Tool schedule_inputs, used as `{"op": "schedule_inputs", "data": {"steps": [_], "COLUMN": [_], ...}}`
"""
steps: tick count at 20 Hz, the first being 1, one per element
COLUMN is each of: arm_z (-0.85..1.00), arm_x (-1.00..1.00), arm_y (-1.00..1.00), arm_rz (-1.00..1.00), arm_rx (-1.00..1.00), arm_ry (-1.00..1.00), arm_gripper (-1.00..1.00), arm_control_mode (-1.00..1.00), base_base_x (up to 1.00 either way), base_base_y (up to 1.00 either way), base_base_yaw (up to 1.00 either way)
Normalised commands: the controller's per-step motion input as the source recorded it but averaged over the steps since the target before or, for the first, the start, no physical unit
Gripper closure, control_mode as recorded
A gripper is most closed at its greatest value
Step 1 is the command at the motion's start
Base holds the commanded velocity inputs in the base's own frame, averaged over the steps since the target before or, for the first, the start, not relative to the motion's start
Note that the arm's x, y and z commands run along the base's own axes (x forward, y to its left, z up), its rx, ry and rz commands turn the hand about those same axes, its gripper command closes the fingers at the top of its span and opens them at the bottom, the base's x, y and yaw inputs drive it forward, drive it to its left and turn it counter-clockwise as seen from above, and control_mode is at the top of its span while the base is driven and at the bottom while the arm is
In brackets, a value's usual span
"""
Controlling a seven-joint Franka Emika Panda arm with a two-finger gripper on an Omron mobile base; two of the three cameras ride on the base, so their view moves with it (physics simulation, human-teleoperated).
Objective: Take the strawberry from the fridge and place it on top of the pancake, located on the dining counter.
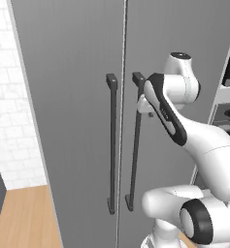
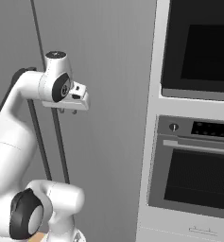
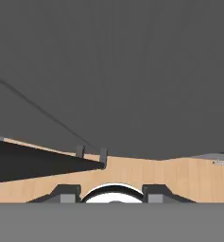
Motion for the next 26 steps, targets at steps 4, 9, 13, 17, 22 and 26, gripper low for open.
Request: {"op": "schedule_inputs", "data": {"steps": [4, 9, 13, 17, 22, 26], "arm_z": [0.00, 0.04, 0.00, 0.00, 0.07, 0.27], "arm_x": [-0.44, -0.83, -0.77, -0.73, -0.51, -0.51], "arm_y": [0.00, 0.00, 0.00, 0.00, 0.00, 0.00], "arm_rz": [0.00, 0.00, 0.00, 0.00, -0.01, 0.00], "arm_rx": [-0.01, 0.00, -0.04, -0.07, -0.03, 0.00], "arm_ry": [-0.13, -0.27, -0.23, -0.24, -0.23, -0.24], "arm_gripper": [-1.00, -1.00, -1.00, -1.00, -1.00, -1.00], "arm_control_mode": [-1.00, -1.00, -1.00, -1.00, -1.00, -1.00], "base_base_x": [0.00, 0.00, 0.00, 0.00, 0.00, 0.00], "base_base_y": [0.00, 0.00, 0.00, 0.00, 0.00, 0.00], "base_base_yaw": [0.00, 0.00, 0.00, 0.00, 0.00, 0.00]}}
